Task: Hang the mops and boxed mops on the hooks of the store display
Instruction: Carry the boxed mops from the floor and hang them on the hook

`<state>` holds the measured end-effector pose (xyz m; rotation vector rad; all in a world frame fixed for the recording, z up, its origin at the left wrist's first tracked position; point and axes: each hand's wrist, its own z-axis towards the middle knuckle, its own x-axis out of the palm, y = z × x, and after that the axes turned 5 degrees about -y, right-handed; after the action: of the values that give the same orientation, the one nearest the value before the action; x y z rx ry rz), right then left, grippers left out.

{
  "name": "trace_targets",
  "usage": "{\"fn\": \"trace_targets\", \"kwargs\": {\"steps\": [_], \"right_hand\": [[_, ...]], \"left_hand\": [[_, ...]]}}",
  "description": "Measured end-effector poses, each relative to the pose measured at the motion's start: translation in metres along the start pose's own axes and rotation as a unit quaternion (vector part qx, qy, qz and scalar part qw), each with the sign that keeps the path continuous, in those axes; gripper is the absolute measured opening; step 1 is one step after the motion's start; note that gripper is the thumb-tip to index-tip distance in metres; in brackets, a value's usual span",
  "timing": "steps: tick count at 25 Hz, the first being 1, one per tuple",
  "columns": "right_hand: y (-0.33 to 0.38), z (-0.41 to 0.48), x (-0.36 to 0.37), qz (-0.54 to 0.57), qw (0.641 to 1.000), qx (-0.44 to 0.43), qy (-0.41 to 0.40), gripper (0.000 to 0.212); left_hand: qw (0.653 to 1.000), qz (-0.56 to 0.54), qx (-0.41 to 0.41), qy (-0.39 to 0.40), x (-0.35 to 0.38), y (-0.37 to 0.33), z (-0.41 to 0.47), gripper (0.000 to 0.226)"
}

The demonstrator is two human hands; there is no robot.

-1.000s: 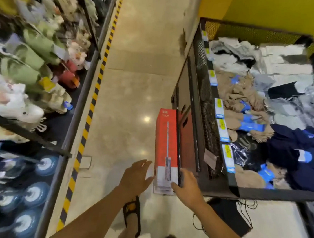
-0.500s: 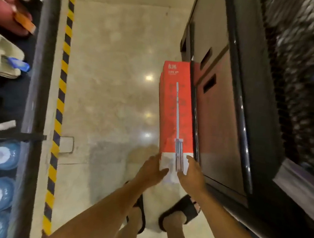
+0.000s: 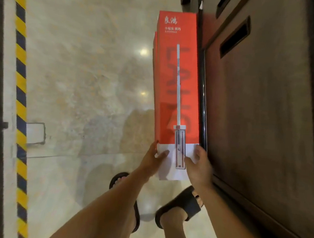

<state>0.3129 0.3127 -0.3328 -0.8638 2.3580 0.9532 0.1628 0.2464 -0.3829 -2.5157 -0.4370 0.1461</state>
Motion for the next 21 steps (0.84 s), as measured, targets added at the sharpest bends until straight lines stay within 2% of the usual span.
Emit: {"fn": "trace_targets", "kwargs": {"steps": [3, 6, 8, 10, 12, 13, 15, 18, 21], "right_hand": [[-0.003, -0.001, -0.003, 0.084, 0.995, 0.008, -0.045, 0.052], [-0.002, -0.007, -0.004, 0.126, 0.991, -0.004, -0.054, 0.049], [0.008, -0.009, -0.002, 0.118, 0.991, 0.004, -0.059, 0.043], [0.029, -0.002, 0.001, 0.101, 0.994, 0.050, -0.015, 0.036], [0.055, 0.005, -0.001, 0.121, 0.984, 0.100, 0.088, 0.048], [0.065, 0.009, -0.001, 0.146, 0.975, 0.102, 0.130, 0.055], [0.081, 0.013, 0.004, 0.165, 0.970, 0.081, 0.159, 0.059], [0.101, 0.004, 0.011, 0.116, 0.986, 0.072, 0.092, 0.061], [0.105, -0.009, 0.011, 0.131, 0.988, 0.064, 0.057, 0.060]], "left_hand": [[0.998, -0.031, -0.021, 0.049, -0.008, 0.006, 0.001, 0.033], [0.997, -0.039, -0.028, 0.054, -0.029, 0.008, 0.005, 0.055], [0.997, -0.042, -0.037, 0.052, -0.046, 0.000, -0.003, 0.049], [0.996, -0.030, -0.025, 0.075, -0.062, -0.015, -0.020, 0.041], [0.995, -0.011, -0.024, 0.094, -0.077, -0.030, -0.035, 0.041], [0.995, 0.001, -0.028, 0.096, -0.083, -0.037, -0.041, 0.042], [0.995, 0.022, -0.045, 0.088, -0.093, -0.050, -0.050, 0.043], [0.994, 0.022, -0.070, 0.085, -0.104, -0.063, -0.060, 0.045], [0.990, 0.032, -0.101, 0.089, -0.114, -0.070, -0.063, 0.063]]}}
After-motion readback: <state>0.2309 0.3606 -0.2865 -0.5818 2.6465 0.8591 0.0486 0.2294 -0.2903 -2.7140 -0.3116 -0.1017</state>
